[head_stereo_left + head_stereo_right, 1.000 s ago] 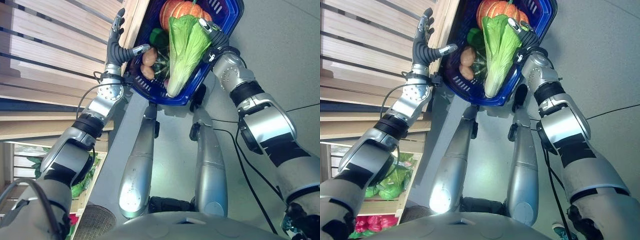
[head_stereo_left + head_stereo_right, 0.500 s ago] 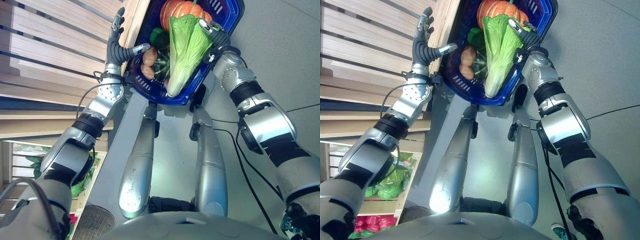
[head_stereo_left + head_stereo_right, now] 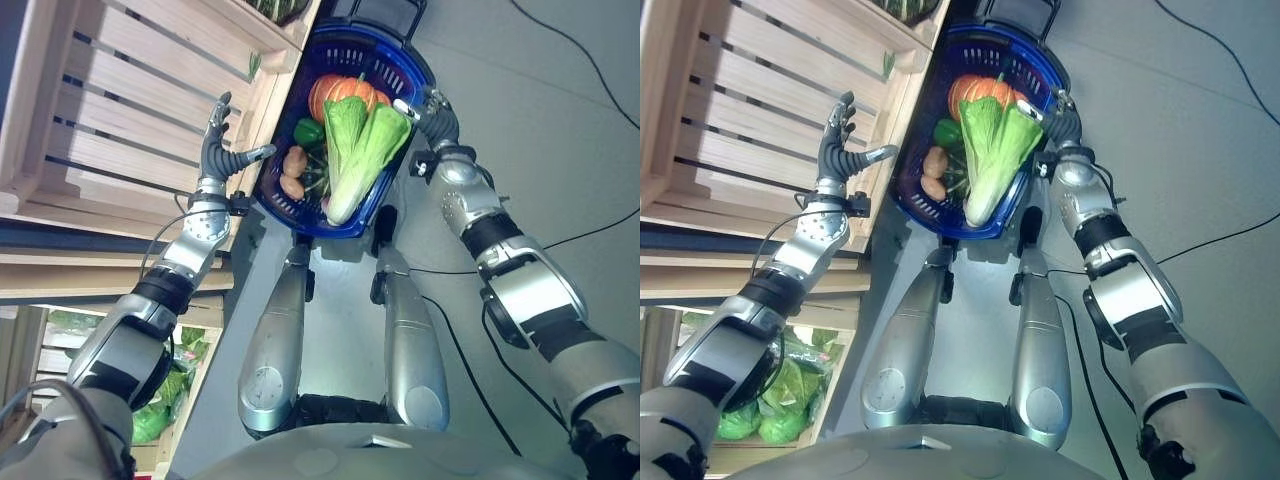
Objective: Pick up fruits and vegetables into the basket
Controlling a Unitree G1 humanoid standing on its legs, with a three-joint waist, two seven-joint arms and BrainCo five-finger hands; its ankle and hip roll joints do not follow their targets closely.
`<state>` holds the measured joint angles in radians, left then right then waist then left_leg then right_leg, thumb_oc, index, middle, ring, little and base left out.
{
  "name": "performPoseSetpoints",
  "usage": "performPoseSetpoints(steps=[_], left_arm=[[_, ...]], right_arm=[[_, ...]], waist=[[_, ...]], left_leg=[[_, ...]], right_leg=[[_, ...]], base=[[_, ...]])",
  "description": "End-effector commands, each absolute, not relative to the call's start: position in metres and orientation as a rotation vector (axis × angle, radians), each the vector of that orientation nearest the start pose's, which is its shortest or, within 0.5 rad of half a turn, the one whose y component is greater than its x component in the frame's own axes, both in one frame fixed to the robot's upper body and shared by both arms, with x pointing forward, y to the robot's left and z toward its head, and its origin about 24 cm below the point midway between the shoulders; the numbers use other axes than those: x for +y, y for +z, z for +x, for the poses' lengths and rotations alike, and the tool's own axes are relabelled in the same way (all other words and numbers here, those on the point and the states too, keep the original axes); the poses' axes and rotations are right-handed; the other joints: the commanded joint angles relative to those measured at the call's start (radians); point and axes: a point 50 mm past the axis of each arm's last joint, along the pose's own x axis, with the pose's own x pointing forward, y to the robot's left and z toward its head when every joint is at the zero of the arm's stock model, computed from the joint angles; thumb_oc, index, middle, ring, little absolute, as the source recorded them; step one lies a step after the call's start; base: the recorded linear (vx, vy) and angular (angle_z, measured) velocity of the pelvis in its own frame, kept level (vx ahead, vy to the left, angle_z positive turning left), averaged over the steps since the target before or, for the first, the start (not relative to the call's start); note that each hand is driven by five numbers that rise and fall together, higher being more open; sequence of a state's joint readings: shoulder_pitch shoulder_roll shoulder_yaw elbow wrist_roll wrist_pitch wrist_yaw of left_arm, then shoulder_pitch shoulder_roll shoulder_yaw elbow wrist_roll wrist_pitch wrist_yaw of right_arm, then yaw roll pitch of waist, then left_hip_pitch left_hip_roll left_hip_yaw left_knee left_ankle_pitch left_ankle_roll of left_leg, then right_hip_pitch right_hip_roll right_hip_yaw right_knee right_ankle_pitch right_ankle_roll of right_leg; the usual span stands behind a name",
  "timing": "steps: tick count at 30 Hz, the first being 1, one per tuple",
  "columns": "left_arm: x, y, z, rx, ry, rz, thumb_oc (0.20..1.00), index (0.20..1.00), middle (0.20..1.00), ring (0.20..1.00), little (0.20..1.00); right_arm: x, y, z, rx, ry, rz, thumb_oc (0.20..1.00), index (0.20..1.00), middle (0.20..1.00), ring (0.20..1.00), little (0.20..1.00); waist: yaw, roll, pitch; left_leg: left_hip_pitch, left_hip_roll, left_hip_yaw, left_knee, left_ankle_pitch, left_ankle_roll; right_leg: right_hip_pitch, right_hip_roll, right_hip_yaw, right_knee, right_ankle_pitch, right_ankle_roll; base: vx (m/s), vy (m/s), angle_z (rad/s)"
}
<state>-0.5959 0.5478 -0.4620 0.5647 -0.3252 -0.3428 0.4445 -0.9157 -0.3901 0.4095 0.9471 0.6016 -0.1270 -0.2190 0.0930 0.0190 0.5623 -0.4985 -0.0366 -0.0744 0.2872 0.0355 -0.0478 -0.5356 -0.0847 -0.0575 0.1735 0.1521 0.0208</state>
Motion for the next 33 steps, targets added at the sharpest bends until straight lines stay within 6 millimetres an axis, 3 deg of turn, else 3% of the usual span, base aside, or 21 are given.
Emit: performPoseSetpoints(steps=[1,7,8,10,11,12,14,19,24,25,30,33], left_arm=[[0.209,0.109,0.341,-0.297,0.175,0.271,1.000,1.000,1.000,1.000,1.000],[0.226,0.039,0.309,-0.038,0.140,0.366,1.000,1.000,1.000,1.000,1.000],[0.228,0.034,0.306,-0.020,0.137,0.373,1.000,1.000,1.000,1.000,1.000],[0.235,0.007,0.290,0.097,0.126,0.393,1.000,1.000,1.000,1.000,1.000],[0.241,-0.018,0.272,0.203,0.115,0.400,1.000,1.000,1.000,1.000,1.000],[0.242,-0.025,0.266,0.237,0.111,0.396,1.000,1.000,1.000,1.000,1.000],[0.244,-0.067,0.230,0.431,0.053,0.401,1.000,1.000,1.000,1.000,1.000],[0.249,-0.109,0.178,0.691,-0.027,0.407,1.000,1.000,1.000,1.000,1.000],[0.252,-0.136,0.132,0.907,-0.050,0.348,1.000,1.000,1.000,1.000,1.000],[0.252,-0.136,0.131,0.910,-0.051,0.347,1.000,1.000,1.000,1.000,1.000],[0.252,-0.147,0.109,1.034,-0.043,0.288,1.000,1.000,1.000,1.000,1.000],[0.251,-0.150,0.103,1.066,-0.050,0.273,1.000,1.000,1.000,1.000,1.000]], right_arm=[[-0.189,0.130,0.394,-0.083,-0.088,-0.127,1.000,1.000,1.000,1.000,1.000],[-0.211,0.057,0.357,0.093,-0.102,-0.116,1.000,1.000,1.000,1.000,1.000],[-0.212,0.053,0.354,0.105,-0.107,-0.112,1.000,1.000,1.000,1.000,1.000],[-0.222,0.023,0.334,0.192,-0.126,-0.098,1.000,1.000,1.000,1.000,1.000],[-0.230,-0.004,0.313,0.279,-0.144,-0.078,1.000,1.000,1.000,1.000,1.000],[-0.232,-0.010,0.307,0.301,-0.147,-0.078,1.000,1.000,1.000,1.000,1.000],[-0.241,-0.053,0.266,0.462,-0.164,-0.076,1.000,1.000,1.000,1.000,1.000],[-0.247,-0.103,0.207,0.720,-0.187,-0.041,1.000,1.000,1.000,1.000,1.000],[-0.258,-0.137,0.147,0.998,-0.213,-0.074,1.000,1.000,1.000,1.000,1.000],[-0.258,-0.137,0.146,1.003,-0.213,-0.074,1.000,1.000,1.000,1.000,1.000],[-0.257,-0.155,0.101,1.208,-0.260,0.007,1.000,1.000,1.000,1.000,1.000],[-0.256,-0.158,0.090,1.250,-0.289,0.061,1.000,1.000,1.000,1.000,1.000]], waist=[[-0.026,0.052,-0.043],[-0.040,0.030,-0.162],[-0.042,0.028,-0.169],[-0.048,0.021,-0.212],[-0.054,0.016,-0.249],[-0.055,0.015,-0.258],[-0.065,0.010,-0.317],[-0.080,0.007,-0.399],[-0.094,0.001,-0.449],[-0.094,0.001,-0.449],[-0.104,-0.001,-0.473],[-0.106,-0.002,-0.481]], left_leg=[[0.130,-0.044,0.003,-0.166,0.015,0.014],[0.253,-0.027,0.011,-0.251,0.006,0.006],[0.261,-0.027,0.012,-0.256,0.006,0.005],[0.310,-0.021,0.018,-0.282,0.001,0.005],[0.341,-0.017,0.024,-0.294,-0.003,0.005],[0.350,-0.016,0.026,-0.298,-0.004,0.006],[0.402,-0.008,0.040,-0.316,-0.014,0.010],[0.469,0.000,0.055,-0.335,-0.027,0.017],[0.530,0.008,0.069,-0.348,-0.052,0.021],[0.532,0.008,0.070,-0.348,-0.053,0.021],[0.568,0.015,0.076,-0.358,-0.071,0.024],[0.578,0.015,0.073,-0.362,-0.075,0.024]], right_leg=[[0.138,0.029,-0.052,0.048,-0.152,0.052],[0.291,0.010,-0.062,-0.074,-0.131,0.066],[0.301,0.009,-0.061,-0.081,-0.130,0.067],[0.353,0.010,-0.059,-0.114,-0.126,0.071],[0.385,0.009,-0.057,-0.132,-0.124,0.075],[0.394,0.009,-0.056,-0.138,-0.123,0.076],[0.441,0.009,-0.049,-0.158,-0.123,0.081],[0.499,0.013,-0.039,-0.177,-0.127,0.086],[0.556,0.014,-0.030,-0.198,-0.136,0.090],[0.558,0.015,-0.029,-0.199,-0.137,0.090],[0.590,0.018,-0.027,-0.210,-0.148,0.089],[0.600,0.019,-0.025,-0.219,-0.147,0.089]], base=[[0.00,0.000,0.00],[0.07,-0.002,-0.06],[0.09,-0.011,-0.15],[0.14,-0.006,-0.08],[0.15,0.006,-0.04],[0.18,0.021,-0.16],[0.15,0.018,-0.19],[0.14,0.000,-0.15],[0.07,-0.002,-0.08],[0.03,-0.004,-0.13],[0.01,-0.006,-0.10],[-0.01,-0.001,-0.03]])
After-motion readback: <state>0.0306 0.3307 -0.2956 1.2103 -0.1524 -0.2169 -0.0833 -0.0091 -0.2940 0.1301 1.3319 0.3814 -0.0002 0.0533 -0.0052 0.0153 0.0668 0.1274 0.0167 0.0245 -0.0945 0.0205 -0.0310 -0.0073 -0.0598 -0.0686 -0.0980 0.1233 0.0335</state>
